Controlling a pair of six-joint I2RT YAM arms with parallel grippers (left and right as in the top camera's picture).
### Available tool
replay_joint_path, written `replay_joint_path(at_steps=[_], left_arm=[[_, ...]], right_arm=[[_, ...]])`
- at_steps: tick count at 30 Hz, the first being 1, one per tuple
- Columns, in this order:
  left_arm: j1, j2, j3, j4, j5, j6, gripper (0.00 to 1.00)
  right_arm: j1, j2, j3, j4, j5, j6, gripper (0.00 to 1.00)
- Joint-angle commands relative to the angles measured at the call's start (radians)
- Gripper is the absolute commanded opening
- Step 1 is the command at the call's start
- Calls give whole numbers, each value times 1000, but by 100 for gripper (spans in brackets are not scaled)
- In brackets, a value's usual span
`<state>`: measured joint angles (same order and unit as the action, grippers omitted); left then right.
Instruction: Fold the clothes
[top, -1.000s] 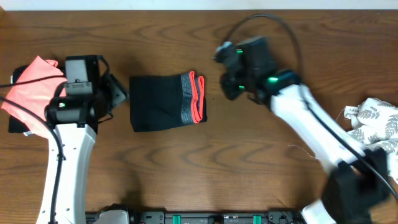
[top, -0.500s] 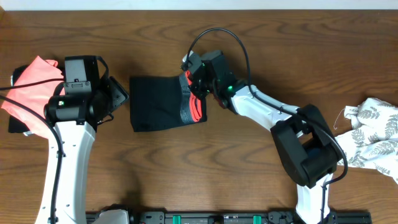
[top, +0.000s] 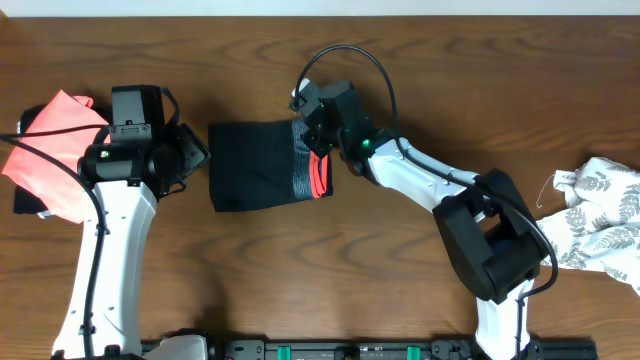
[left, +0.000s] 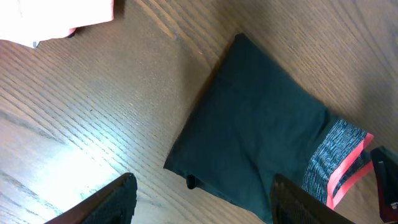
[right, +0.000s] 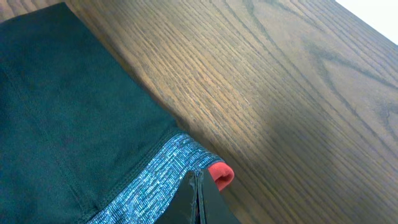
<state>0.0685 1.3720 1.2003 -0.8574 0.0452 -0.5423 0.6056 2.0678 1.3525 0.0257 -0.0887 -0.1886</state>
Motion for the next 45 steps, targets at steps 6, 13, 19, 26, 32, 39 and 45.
replay_joint_path(at_steps=[6,13,19,26,32,39,45], left_arm=[[3,3,-5,-2,-5,17,69],[3,3,-5,-6,-5,17,69],[3,4,-5,-6,-5,18,69],[3,4,-5,-18,-5,18,74],[3,4,-5,-43,-5,17,77],[3,4,-5,-67,-4,17,78],[3,4,-5,-91,-4,17,84]], right_arm=[[0,78,24,-34,-38,8,1],[-2,148,24,-194,-56,16,4],[-3,149,24,-472,-75,117,3],[5,149,24,-701,-325,174,1],[23,149,24,-744,-563,212,1],[43,148,25,-717,-582,328,1],[41,87,93,-774,-580,248,1]])
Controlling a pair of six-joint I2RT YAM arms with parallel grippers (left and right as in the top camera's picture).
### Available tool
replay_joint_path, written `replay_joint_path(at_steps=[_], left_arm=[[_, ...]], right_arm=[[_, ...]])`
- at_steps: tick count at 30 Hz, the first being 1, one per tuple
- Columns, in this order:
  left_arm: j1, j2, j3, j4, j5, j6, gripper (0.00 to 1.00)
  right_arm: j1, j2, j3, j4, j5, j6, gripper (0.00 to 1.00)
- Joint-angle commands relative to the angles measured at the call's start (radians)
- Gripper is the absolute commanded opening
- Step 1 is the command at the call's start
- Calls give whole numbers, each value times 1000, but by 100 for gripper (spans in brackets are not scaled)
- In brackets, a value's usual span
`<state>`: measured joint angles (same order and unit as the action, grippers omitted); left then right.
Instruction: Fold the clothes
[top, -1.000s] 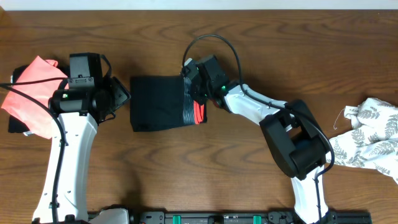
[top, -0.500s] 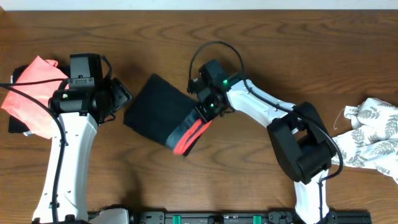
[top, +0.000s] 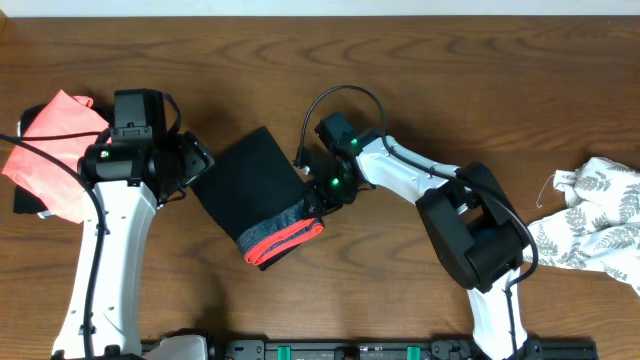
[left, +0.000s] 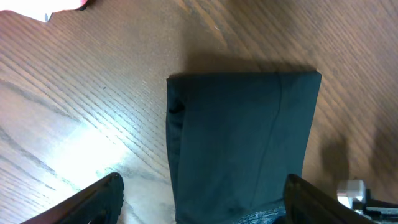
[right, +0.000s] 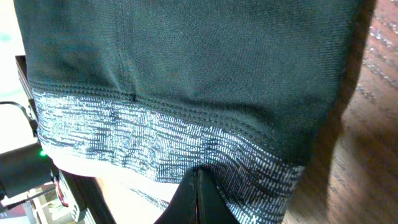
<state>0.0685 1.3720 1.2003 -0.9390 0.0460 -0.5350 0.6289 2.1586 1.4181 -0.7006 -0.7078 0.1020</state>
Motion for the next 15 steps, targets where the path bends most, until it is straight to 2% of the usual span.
replay_joint_path(at_steps=[1,5,9,15], left_arm=[[3,4,-5,-11,-5,10,86],[3,4,-5,-27,-5,10,88],[3,8,-5,-53,-5,10,89],[12,80,-17,-81,-5,10,94]], right_arm=[[18,-28,46,-71,48,-57,1],[18,-153,133,-165,161,-60,2],[18,-256,158,-176,257,-59,10],[19,-253,143,-174,300,-58,11]])
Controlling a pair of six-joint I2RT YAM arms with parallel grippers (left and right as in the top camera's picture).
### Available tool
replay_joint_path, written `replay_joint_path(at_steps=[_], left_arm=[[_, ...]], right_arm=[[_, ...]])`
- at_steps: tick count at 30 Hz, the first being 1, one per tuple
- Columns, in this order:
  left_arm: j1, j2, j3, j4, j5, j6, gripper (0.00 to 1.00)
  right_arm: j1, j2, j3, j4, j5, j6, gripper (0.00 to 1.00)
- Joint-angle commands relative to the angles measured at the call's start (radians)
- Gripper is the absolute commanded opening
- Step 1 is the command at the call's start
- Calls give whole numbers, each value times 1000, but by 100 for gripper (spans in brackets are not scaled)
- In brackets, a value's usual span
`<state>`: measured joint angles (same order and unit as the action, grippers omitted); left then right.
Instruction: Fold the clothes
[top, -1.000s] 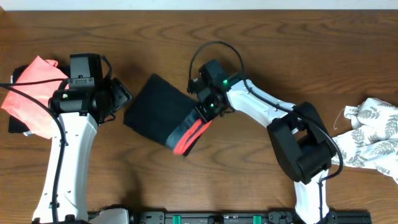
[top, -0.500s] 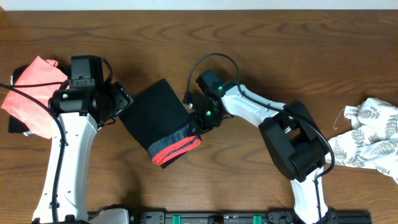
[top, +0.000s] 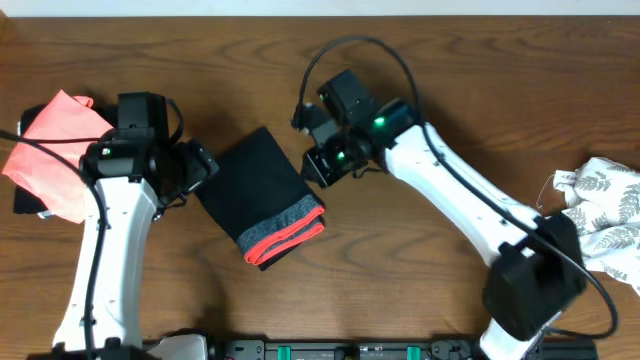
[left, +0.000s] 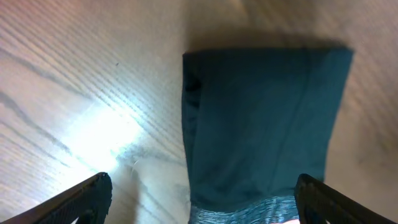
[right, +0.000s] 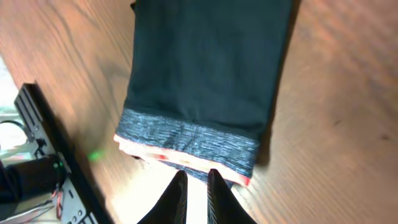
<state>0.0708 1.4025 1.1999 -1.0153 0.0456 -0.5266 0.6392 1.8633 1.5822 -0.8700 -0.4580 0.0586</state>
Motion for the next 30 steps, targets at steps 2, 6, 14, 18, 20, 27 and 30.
replay_joint_path(at_steps=[2,6,14,18,20,27,30], left_arm=[[16,91,-29,-6,-5,2,95],[24,175,-58,10,-4,1,97],[24,290,-101,114,101,82,100],[24,317,-125,174,143,141,99],[24,319,-151,203,150,141,99],[24,319,-257,317,210,141,98],[24,319,-310,384,286,140,98]], right_arm=[[11,66,-34,-2,50,-15,10],[24,132,-41,-1,50,-15,8],[53,251,-41,39,50,-15,7],[56,275,-41,36,50,-15,7],[56,275,-41,37,50,-15,6],[56,275,-41,39,50,-15,5],[56,275,-41,38,50,-15,4]])
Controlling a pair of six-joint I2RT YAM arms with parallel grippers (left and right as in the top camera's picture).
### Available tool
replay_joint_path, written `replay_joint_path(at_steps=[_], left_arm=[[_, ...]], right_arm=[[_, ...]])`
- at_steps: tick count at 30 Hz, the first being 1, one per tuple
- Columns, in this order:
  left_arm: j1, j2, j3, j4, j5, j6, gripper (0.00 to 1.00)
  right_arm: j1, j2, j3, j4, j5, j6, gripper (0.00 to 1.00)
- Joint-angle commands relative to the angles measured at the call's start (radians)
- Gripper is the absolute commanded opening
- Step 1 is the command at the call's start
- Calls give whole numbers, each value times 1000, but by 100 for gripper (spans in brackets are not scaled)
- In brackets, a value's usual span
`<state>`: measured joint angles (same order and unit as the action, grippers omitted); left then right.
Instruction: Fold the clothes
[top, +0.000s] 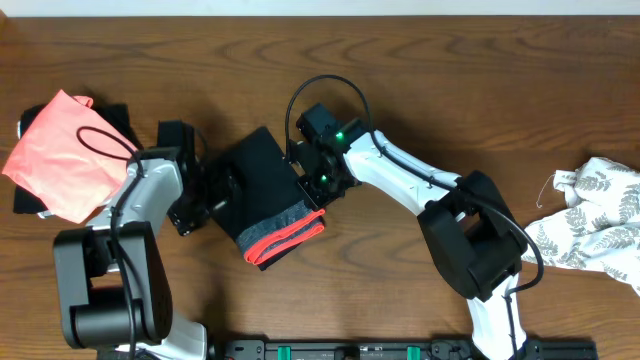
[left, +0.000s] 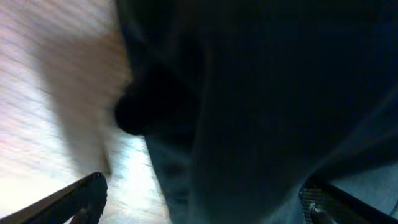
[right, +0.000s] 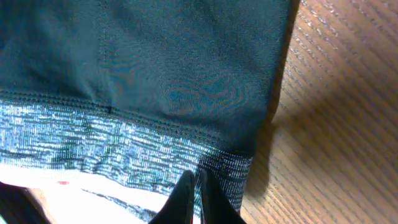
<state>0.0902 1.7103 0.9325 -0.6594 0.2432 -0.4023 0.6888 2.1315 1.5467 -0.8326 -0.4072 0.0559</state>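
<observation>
A folded black garment (top: 262, 180) lies askew at the table's middle, its grey and red waistband (top: 285, 228) toward the front. My left gripper (top: 213, 192) is low at its left edge. In the left wrist view the dark cloth (left: 261, 93) fills the frame and my left gripper (left: 202, 199) is open, fingers far apart. My right gripper (top: 322, 183) sits at the waistband's right end. In the right wrist view the right gripper (right: 194, 186) is pinched nearly together on the grey waistband (right: 93, 130).
A coral cloth (top: 55, 150) lies on a dark one at the far left. A white leaf-print cloth (top: 600, 215) is bunched at the right edge. A black rail (top: 350, 350) runs along the table's front.
My left gripper was above the table beside the garment and is now down on its left edge. My right gripper was raised, fingers parted, and is now pinched on the waistband's right end.
The garment first lay with its waistband to the right, my right gripper shut on it. Then it lay turned, waistband toward the front, still held. Then my right gripper was off it and raised. Now both grippers are down at the garment's opposite edges.
</observation>
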Motion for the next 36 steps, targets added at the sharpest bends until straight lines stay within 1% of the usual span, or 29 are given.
replay_joint_path(at_steps=[1,6,9,13,17,18,21,24,26,30,31,32,36], left_arm=[[5,11,-56,42,101,15,98],[5,11,-104,64,126,-2,98],[5,11,-125,88,179,-3,99],[5,11,-143,119,195,-30,91],[5,11,-145,126,195,-29,76],[5,11,-145,127,195,-30,74],[5,11,-145,127,195,-30,72],[5,11,-145,127,195,-30,61],[5,11,-145,127,195,-30,45],[5,11,-145,127,194,-29,23],[5,10,-145,127,194,-29,8],[5,10,-145,131,194,-29,6],[5,-2,-145,154,195,2,6]], right_arm=[[6,7,-5,1,0,-12,4],[6,7,-5,-2,0,-12,3],[6,7,-5,1,0,-12,3],[6,7,-5,-2,0,-12,3],[6,7,-5,-6,0,-12,2],[6,7,-5,-6,0,-12,2],[6,7,-5,-5,0,-12,2],[6,7,-5,-8,0,-12,2],[6,7,-5,-9,0,-12,2],[6,7,-5,-9,0,-12,2],[6,7,-5,-10,0,-12,1],[6,7,-5,-11,0,-13,1],[-2,4,0,-29,45,-13,1]])
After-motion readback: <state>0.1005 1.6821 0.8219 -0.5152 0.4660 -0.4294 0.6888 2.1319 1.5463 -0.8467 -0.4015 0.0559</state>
